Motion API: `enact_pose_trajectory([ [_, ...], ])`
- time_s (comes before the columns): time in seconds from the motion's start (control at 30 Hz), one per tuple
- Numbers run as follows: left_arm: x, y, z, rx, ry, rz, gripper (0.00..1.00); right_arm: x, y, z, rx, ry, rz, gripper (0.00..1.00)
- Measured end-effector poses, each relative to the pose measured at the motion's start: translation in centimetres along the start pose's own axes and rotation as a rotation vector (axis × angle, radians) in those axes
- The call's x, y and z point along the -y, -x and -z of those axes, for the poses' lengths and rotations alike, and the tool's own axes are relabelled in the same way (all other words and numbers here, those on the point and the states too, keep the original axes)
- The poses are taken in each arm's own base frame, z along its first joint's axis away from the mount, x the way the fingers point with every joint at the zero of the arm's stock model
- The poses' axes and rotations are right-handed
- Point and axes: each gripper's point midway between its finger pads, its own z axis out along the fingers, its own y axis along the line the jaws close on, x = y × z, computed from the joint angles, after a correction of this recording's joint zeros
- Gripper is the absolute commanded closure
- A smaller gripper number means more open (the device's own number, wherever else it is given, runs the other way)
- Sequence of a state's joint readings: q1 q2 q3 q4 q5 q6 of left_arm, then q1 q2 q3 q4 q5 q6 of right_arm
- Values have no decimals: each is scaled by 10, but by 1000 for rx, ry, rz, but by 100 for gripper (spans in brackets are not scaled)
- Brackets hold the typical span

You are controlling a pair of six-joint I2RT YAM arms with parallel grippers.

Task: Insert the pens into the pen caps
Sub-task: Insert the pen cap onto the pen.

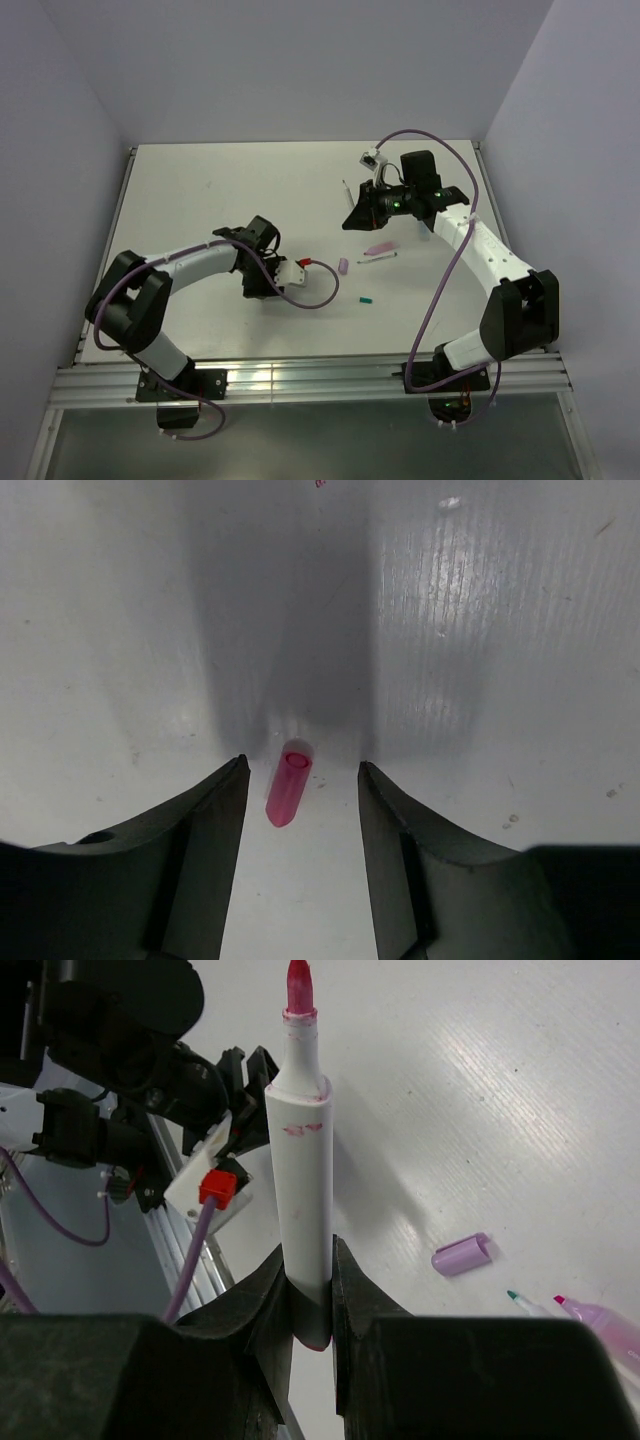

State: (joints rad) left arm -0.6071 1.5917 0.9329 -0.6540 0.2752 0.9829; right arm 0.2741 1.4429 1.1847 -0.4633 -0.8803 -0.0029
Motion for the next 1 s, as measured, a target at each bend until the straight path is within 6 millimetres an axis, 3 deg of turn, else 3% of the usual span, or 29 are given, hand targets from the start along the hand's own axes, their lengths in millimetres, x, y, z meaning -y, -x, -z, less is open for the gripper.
enact_pose_trajectory([
  [0.07,2,-4,-6,-18,-12,2,49,0,0,0,-1,1,1,100],
  [0.23,1,-5,-10,-21,-11,-1,63,0,-1,0,-2,3,4,100],
  [0.33,2,-5,-11,-22,-12,-2,64,1,0,1,-1,1,5,100],
  [0.57,-3,-3,-11,-17,12,-9,53,-1,-2,1,-4,11,1,100],
  [1.0,-3,-6,-11,-27,16,-10,59,-4,-5,2,-15,26,-9,100],
])
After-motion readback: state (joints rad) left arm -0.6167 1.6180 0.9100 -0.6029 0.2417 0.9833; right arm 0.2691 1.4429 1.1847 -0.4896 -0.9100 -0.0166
